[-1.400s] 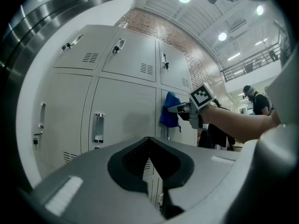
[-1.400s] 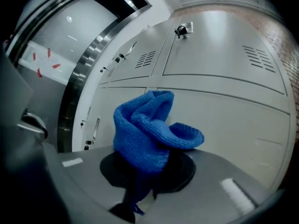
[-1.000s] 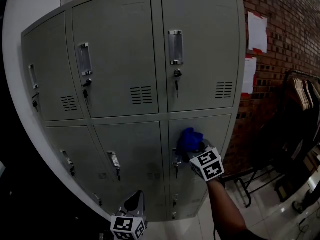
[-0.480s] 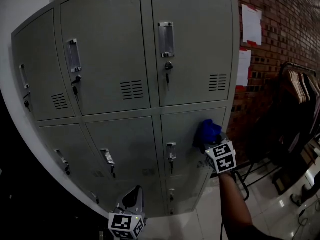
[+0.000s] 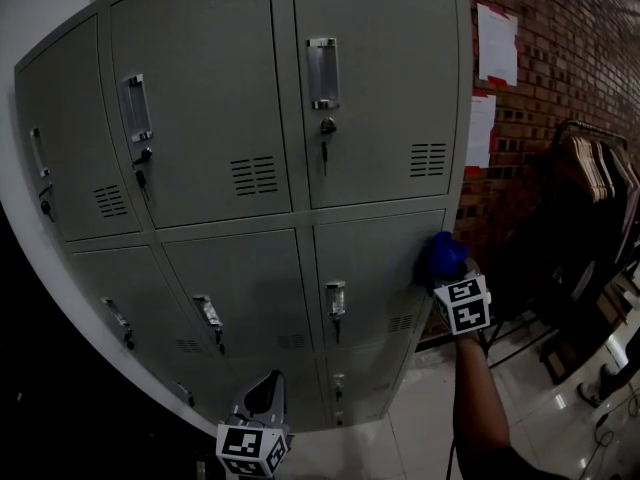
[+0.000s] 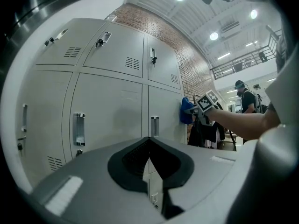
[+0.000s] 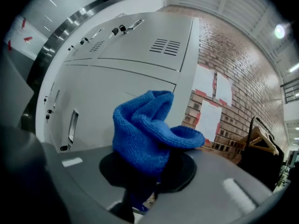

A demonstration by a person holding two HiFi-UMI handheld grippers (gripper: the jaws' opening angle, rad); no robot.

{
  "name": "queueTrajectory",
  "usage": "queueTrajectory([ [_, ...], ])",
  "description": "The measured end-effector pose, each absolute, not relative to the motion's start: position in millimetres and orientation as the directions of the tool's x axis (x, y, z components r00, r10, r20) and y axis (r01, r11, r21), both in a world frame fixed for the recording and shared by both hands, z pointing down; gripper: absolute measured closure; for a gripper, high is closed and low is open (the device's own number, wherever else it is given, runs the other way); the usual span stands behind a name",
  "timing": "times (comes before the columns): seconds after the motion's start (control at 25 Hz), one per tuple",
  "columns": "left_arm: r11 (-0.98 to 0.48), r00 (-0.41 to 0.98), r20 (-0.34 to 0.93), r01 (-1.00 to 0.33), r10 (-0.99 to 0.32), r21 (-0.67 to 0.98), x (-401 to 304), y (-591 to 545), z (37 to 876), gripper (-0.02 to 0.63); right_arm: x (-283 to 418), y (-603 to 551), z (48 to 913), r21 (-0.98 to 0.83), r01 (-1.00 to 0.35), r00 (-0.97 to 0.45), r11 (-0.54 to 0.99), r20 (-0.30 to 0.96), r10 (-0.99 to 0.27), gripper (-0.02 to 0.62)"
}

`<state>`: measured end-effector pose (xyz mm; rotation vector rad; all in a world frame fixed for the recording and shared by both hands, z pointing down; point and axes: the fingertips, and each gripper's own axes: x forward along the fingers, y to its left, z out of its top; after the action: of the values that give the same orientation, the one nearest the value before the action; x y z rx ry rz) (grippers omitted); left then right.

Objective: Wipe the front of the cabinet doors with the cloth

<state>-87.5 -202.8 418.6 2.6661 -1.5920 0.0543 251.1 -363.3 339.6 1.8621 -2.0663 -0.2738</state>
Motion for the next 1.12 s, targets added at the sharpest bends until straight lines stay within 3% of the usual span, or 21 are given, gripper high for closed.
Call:
queueTrajectory([
  [0.72,-0.46,0.462,0.064,-0.887,-0.885,0.043,-94,-197,429,0.595,255,-362,390,0.372,-0.925,-0.013,0.078,0.175,-0.984,0.514],
  [1.12,-0.473,0.475,0.071,-0.88,-0.877,0.047,-87,-203,433,0.595,175,-363,401,0.365,-0.898,-0.182,0.246,0.202,-0.962,0.514],
])
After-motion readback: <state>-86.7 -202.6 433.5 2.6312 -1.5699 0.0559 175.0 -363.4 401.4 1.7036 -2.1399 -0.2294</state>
